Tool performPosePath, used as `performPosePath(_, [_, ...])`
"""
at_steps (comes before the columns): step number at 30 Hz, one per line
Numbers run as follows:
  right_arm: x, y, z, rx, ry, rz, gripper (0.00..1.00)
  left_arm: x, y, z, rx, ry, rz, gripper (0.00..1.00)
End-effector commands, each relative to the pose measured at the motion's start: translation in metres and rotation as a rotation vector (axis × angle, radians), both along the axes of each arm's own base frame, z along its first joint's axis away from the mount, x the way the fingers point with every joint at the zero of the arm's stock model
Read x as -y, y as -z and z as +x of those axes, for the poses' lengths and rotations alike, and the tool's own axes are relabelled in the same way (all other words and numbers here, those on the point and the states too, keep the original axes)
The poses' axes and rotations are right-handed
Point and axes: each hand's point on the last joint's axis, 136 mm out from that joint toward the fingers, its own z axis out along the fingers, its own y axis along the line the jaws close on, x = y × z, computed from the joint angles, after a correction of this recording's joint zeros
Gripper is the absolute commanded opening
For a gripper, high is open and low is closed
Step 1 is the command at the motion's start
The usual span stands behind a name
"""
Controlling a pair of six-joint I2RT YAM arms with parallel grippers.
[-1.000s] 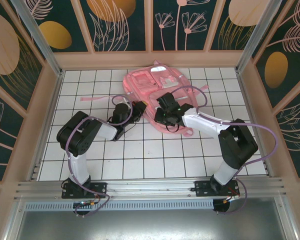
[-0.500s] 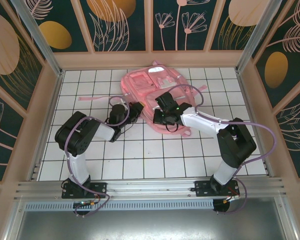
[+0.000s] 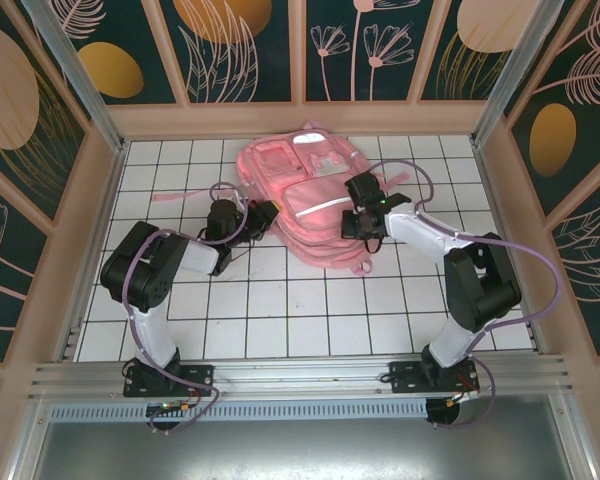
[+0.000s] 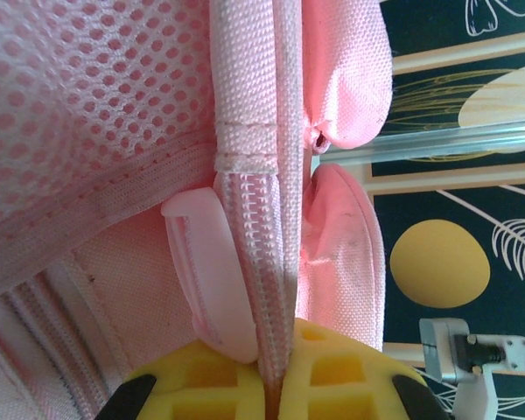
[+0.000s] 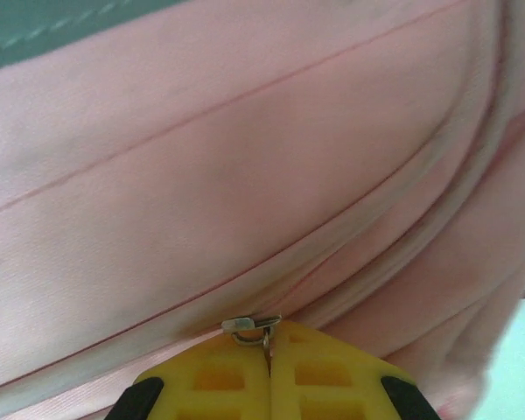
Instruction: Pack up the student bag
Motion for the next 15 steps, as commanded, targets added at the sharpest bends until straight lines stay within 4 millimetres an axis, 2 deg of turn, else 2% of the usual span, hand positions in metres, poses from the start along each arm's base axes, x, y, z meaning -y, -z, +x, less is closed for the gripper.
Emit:
performPosePath(1, [0.016, 0.0, -0.013, -0.05, -0.011, -0.08, 0.0, -0.031, -0.045, 0.035, 0.163, -0.1, 0.024, 0.0])
performPosePath(4, [-0.052, -0.003, -0.031, -0.087, -0.176, 0.125, 0.0, -0.026, -0.047, 0.048, 0.172, -0.094, 0.046, 0.0])
performPosePath(7, [-0.129, -0.014, -0.059, -0.114, -0.361, 0.327, 0.0, -0.019, -0.048, 0.065, 0.182, -0.083, 0.051, 0.0])
performPosePath(8, [-0.153, -0.021, -0.065, -0.117, -0.413, 0.399, 0.0, -0.018, -0.041, 0.069, 0.165, -0.074, 0.066, 0.11])
performPosePath(9, [-0.173, -0.028, -0.069, -0.115, -0.455, 0.457, 0.0, -0.015, -0.046, 0.079, 0.169, -0.063, 0.072, 0.31])
performPosePath(11, [-0.197, -0.037, -0.066, -0.084, -0.488, 0.512, 0.0, -0.015, -0.045, 0.086, 0.147, -0.039, 0.092, 0.59])
performPosePath(12, [-0.206, -0.042, -0.059, -0.064, -0.491, 0.528, 0.0, -0.018, -0.044, 0.086, 0.141, -0.033, 0.101, 0.68])
performPosePath(15, [-0.223, -0.048, -0.034, 0.003, -0.491, 0.527, 0.0, -0.036, -0.049, 0.079, 0.139, -0.049, 0.144, 0.74])
